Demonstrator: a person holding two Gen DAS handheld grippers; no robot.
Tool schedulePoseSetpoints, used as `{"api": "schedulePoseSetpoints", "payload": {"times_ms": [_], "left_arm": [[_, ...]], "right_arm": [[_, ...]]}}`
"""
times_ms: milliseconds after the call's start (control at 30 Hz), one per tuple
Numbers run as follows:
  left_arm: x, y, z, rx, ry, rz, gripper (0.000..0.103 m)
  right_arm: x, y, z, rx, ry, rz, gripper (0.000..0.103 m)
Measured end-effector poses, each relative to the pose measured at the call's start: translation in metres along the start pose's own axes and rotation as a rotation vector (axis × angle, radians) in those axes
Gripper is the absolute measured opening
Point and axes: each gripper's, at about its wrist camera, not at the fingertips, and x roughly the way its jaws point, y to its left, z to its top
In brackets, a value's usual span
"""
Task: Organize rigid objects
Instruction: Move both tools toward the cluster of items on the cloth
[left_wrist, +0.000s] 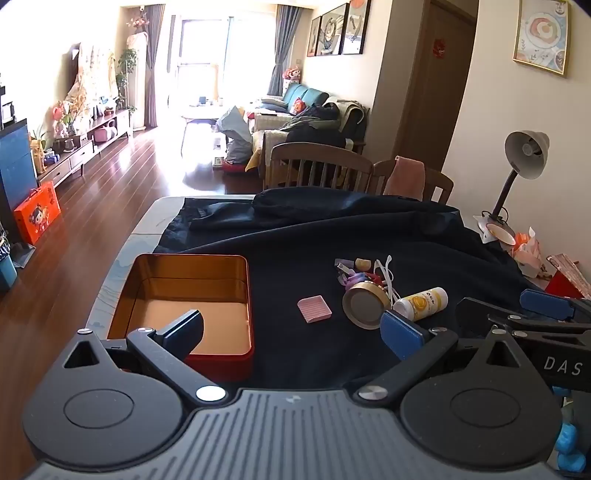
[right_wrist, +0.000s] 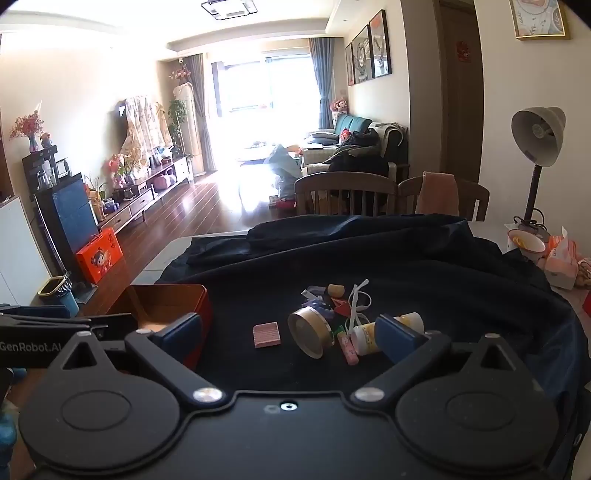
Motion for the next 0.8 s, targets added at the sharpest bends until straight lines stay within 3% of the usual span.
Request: {"api": "schedulePoseSetpoints", "payload": {"times_ms": [533, 600, 800], "left_arm": [[-0.013, 0.014, 0.0, 0.0, -0.005, -0.03, 0.103], [-0.005, -0.005, -0.001, 0.01, 0.002, -0.022, 0.103], [0.008, -0.015, 0.002, -0.002, 0.018, -0.017, 0.103]], "right_arm": [[-0.012, -0.003, -0.001, 0.033, -0.037, 0.006, 0.1], [-0.012, -0.005, -0.001, 0.031, -0.04, 0.006, 0.1], [-0.009, -0.014, 0.001, 0.017, -0.042, 0.023, 0.099]]}}
